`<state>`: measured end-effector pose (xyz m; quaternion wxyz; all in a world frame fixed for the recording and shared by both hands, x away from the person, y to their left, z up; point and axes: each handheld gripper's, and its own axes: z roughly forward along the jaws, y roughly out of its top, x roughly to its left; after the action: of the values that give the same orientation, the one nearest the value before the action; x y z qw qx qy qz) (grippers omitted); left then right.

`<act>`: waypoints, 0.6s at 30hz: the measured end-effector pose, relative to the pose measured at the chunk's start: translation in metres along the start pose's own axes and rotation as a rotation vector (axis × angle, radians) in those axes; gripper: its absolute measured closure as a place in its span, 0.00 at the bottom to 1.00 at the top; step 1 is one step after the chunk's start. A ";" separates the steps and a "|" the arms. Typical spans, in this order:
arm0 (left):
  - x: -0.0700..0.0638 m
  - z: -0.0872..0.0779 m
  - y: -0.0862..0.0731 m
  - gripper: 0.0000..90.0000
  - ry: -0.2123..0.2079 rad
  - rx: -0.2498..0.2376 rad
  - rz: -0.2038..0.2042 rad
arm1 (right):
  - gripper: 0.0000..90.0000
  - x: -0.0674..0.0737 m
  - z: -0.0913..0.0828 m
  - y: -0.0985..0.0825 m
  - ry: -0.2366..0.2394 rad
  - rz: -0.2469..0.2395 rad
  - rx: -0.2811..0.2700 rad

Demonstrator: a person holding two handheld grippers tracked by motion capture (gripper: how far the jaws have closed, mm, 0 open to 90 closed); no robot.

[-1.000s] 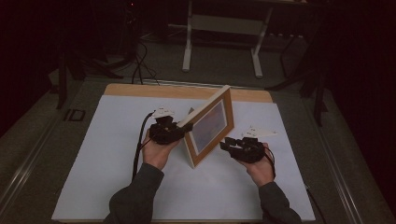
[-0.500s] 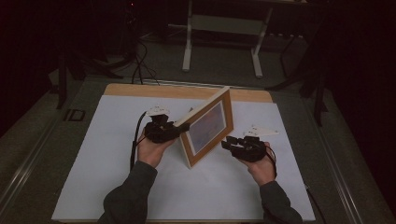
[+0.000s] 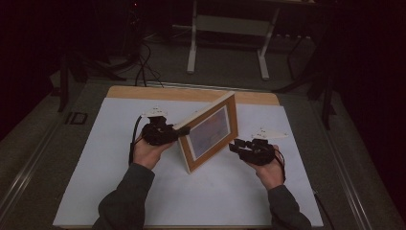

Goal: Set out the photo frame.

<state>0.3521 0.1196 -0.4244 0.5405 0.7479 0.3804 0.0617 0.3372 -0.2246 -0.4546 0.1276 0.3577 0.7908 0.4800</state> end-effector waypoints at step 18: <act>0.013 -0.015 -0.002 0.81 -0.057 0.023 0.019 | 0.72 -0.009 -0.004 -0.002 -0.025 0.016 0.000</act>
<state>0.3530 0.1394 -0.4242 0.5419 0.7591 0.3584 0.0413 0.3413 -0.2339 -0.4555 0.1335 0.3700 0.7861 0.4767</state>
